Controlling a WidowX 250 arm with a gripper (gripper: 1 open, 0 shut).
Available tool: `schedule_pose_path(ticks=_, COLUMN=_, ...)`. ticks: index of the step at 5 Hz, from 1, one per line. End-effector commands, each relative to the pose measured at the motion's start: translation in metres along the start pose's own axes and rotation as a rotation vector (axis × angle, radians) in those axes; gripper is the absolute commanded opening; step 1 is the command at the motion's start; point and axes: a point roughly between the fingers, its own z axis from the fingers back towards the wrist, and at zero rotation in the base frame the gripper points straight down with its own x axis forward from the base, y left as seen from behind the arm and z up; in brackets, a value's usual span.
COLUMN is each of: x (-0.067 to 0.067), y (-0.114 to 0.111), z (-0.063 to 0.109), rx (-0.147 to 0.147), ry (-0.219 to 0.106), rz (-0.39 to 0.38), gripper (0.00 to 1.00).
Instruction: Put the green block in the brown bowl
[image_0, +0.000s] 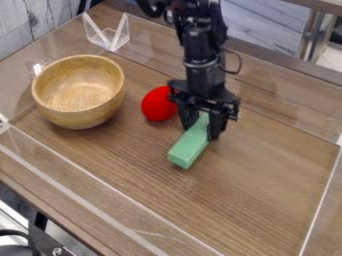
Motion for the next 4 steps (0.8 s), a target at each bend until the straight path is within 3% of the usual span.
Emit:
schedule_pose_path(ticks=1, x=0.006, y=-0.009, z=0.048, rx=0.009, ry=-0.090, rz=-0.042, gripper=0.00)
schedule_pose_path(ticks=2, x=-0.004, y=0.004, z=0.084, rx=0.028, ry=-0.125, rz=-0.027, gripper=0.00)
schedule_pose_path(ticks=3, x=-0.006, y=0.033, z=0.103, rx=0.051, ry=-0.154, rz=0.027, gripper=0.00)
schedule_pose_path(ticks=4, x=-0.011, y=0.070, z=0.108, rx=0.067, ry=-0.163, rz=0.067, gripper=0.00)
